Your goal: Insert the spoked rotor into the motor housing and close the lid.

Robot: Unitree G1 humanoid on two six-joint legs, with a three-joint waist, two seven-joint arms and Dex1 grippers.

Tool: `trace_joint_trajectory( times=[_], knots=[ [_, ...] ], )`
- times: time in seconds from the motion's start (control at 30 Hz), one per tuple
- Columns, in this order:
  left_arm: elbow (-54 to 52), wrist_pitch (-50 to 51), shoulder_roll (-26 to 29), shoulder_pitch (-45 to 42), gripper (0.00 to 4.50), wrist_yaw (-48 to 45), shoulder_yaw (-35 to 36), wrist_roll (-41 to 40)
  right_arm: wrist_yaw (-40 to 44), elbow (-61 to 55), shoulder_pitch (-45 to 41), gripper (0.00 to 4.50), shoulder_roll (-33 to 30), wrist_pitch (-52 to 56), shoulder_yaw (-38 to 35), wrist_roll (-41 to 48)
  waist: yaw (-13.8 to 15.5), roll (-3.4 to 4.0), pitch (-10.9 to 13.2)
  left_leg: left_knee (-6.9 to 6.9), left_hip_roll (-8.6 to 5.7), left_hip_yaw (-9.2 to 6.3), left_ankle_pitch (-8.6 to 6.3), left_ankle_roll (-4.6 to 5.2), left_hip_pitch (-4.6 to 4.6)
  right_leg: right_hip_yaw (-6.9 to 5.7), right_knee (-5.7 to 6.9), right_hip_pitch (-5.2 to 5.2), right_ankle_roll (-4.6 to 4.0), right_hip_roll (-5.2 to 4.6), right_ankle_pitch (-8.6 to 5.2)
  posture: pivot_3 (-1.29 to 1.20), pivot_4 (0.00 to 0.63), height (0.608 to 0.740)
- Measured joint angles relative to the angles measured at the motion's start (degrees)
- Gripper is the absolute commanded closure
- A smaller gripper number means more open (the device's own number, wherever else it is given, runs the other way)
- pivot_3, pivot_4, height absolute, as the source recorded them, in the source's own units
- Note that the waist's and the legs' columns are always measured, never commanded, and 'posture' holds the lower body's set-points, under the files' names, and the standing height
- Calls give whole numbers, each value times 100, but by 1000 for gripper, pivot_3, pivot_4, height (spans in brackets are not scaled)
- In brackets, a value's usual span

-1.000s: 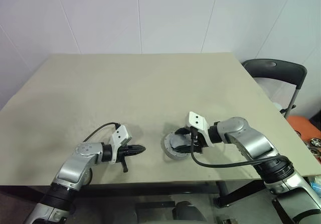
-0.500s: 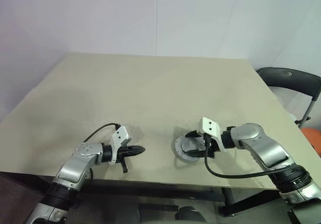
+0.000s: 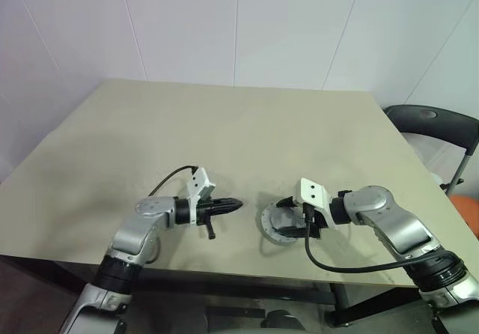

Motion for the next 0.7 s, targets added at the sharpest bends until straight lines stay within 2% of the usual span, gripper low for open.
trace_joint_trajectory(
  times=[0.2,0.5,0.7],
  knots=[
    [6,160,-226,-448,4500,-239,-393,-146,-23,24,-62,1260,16,1,47,-34,-8,4,-3,2,0,-1,0,1,4,0,0,3,2,3,0,0,0,740],
    [1709,-470,-731,-1042,4500,-197,-1176,812,-49,110,-170,1260,186,160,78,-48,-95,0,-6,4,3,-1,1,1,12,1,3,4,6,7,-2,0,0,740],
    [2059,-1042,-938,-1078,4500,-168,-1257,1095,-105,42,-58,1260,265,413,-77,-1,-109,10,-23,3,4,-1,1,1,12,1,3,5,6,7,-2,0,0,740]
  ],
)
